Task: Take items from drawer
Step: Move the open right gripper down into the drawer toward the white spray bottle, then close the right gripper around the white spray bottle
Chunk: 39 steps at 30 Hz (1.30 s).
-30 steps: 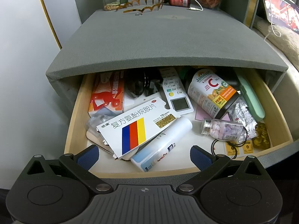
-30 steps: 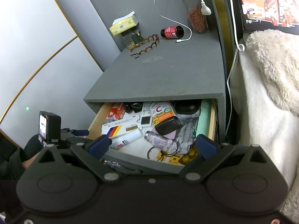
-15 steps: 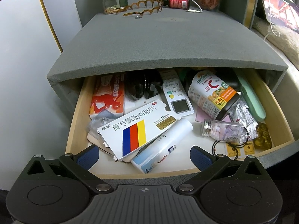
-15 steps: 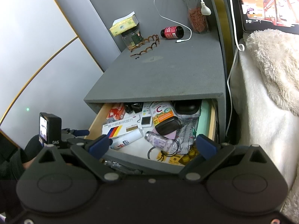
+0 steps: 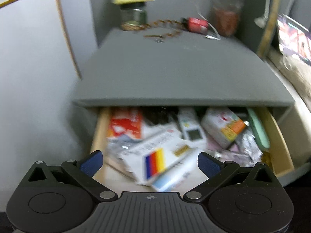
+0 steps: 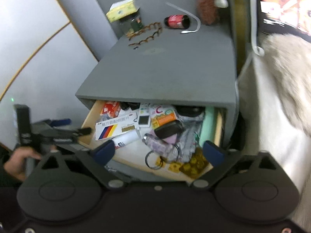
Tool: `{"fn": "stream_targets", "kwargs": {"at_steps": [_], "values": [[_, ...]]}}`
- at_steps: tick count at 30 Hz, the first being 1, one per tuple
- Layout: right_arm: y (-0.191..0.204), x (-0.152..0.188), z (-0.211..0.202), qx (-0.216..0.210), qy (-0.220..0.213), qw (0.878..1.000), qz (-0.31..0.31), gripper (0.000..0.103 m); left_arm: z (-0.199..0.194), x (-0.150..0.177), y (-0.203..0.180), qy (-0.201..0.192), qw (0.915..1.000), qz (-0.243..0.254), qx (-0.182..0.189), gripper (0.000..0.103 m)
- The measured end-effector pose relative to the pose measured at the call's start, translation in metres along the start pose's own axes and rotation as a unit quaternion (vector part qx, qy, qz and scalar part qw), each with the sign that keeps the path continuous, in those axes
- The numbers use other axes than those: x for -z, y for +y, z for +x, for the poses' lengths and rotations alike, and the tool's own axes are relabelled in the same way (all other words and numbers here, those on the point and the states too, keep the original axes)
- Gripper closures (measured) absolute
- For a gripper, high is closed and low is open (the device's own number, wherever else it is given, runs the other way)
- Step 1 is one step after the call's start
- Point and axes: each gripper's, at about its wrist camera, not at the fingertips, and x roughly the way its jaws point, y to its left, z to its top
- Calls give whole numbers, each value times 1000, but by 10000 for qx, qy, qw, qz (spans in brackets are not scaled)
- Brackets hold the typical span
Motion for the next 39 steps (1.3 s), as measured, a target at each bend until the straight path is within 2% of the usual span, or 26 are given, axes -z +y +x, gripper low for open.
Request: {"fn": "stream_targets", "kwargs": {"at_steps": [2, 4, 5, 7, 9, 10, 13, 16, 17, 20, 24, 29, 35, 36, 37, 39], "values": [[10, -15, 18, -30, 164, 9996, -208, 28, -7, -3, 18, -97, 9996, -260, -109, 0], [22, -23, 48, -29, 544, 9970, -549, 32, -11, -4, 36, -191, 9973, -688, -182, 0], [28, -26, 65, -25, 757, 9944, -734, 39, -11, -4, 38, -217, 9967, -761, -204, 0], [39, -30, 97, 10, 1155, 9880, -1024, 45, -11, -3, 44, -280, 9951, -894, -312, 0], [49, -29, 126, 64, 1466, 9825, -1143, 55, -11, -2, 46, -246, 9956, -825, -370, 0], [52, -28, 138, -38, 1572, 9824, -1009, 60, -11, -2, 46, -223, 9960, -772, -402, 0], [57, -30, 169, -452, 1806, 9822, -230, 60, -14, -1, 52, -206, 9954, -831, -432, 0], [61, -28, 193, -366, 1690, 9823, 722, 57, -16, -1, 61, -176, 9941, -995, -388, 0], [61, -25, 200, -318, 1666, 9800, 1044, 53, -16, -2, 62, -174, 9941, -998, -384, 0], [54, -12, 216, -148, 1623, 9641, 2099, 53, -18, -2, 61, -197, 9953, -834, -445, 0], [44, 2, 226, 151, 1552, 9386, 3078, 54, -18, -1, 53, -181, 9971, -479, -565, 0], [48, 6, 237, 508, 1530, 9269, 3388, 55, -18, 1, 39, -140, 9975, -85, -694, 0], [53, 4, 249, 603, 1530, 9312, 3254, 49, -19, 2, 35, -152, 9980, 6, -608, 0], [51, 3, 249, 576, 1531, 9316, 3246, 53, -20, 2, 35, -158, 9982, -5, -576, 0], [48, 3, 249, 566, 1539, 9324, 3220, 61, -20, 2, 36, -163, 9983, -14, -551, 0], [41, 6, 241, 425, 1452, 9333, 3258, 65, -21, 1, 38, -165, 9986, -113, -487, 0]]}}
